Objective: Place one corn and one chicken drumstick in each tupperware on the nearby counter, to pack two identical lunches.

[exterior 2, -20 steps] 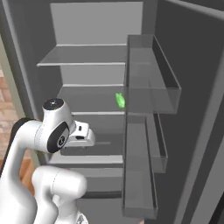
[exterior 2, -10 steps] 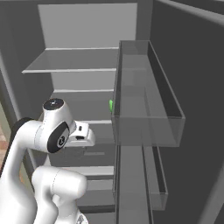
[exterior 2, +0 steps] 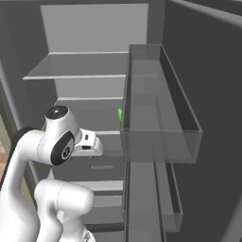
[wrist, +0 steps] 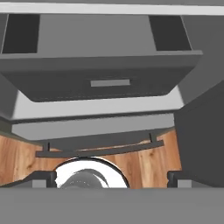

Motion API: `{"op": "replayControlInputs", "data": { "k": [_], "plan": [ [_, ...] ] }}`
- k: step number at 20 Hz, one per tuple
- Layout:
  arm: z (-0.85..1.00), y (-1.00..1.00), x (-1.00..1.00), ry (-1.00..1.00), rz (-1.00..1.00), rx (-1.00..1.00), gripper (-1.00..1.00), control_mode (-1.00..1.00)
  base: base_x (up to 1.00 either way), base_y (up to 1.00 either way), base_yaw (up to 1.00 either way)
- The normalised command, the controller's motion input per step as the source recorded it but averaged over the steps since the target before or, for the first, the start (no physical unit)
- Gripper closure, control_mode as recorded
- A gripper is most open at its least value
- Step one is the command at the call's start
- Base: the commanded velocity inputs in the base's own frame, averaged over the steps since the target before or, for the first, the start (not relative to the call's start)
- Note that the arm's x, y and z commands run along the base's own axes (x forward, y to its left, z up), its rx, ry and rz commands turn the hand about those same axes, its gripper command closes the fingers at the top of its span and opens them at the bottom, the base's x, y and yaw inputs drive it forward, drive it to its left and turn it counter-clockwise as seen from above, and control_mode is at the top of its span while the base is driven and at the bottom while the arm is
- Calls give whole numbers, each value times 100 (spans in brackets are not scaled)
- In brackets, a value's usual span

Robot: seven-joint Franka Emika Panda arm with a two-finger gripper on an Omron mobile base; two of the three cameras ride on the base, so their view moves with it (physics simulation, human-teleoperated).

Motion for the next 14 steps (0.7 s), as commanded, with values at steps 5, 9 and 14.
{"op": "replayControlInputs", "data": {
  "k": [5, 9, 14],
  "plan": [
    [7, -3, 32, -19, -2, 0, -100, -100, 0, 0, 0],
    [1, -3, 52, -3, -1, -2, -100, -100, 0, 0, 0],
    [20, -5, 28, -3, -2, -4, -100, -100, 0, 0, 0]
  ]
}}
